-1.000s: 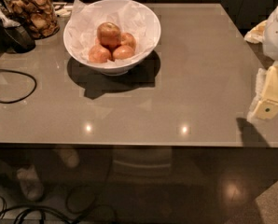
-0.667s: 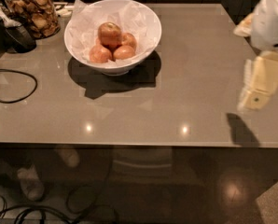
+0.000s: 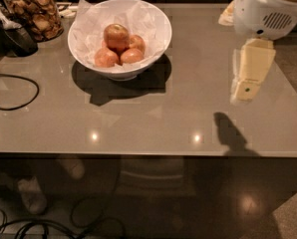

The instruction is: Pick apple from white bowl

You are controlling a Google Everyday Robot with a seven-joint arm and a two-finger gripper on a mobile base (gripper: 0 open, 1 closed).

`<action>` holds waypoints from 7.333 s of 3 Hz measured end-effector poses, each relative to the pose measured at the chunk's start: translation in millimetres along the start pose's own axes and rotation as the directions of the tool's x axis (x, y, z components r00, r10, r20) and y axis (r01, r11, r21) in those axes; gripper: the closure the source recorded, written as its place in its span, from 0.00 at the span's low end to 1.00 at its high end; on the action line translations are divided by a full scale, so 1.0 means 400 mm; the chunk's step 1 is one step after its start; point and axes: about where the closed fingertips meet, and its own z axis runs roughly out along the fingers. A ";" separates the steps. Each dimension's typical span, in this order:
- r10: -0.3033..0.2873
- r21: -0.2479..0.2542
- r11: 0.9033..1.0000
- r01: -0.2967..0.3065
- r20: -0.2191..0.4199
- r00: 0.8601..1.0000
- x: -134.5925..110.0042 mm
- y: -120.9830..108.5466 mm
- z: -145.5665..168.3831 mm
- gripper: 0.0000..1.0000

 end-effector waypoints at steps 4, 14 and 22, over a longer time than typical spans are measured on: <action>-0.029 0.054 0.998 0.024 0.087 0.996 -0.155 -0.195 0.035 0.00; -0.209 0.166 0.972 0.165 0.294 0.932 -0.513 -0.547 0.125 0.00; -0.099 -0.012 0.994 0.113 0.387 0.917 -0.574 -0.551 0.329 0.32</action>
Offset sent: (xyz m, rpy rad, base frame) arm 0.0346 0.0250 0.0126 0.0852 -0.0726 0.0170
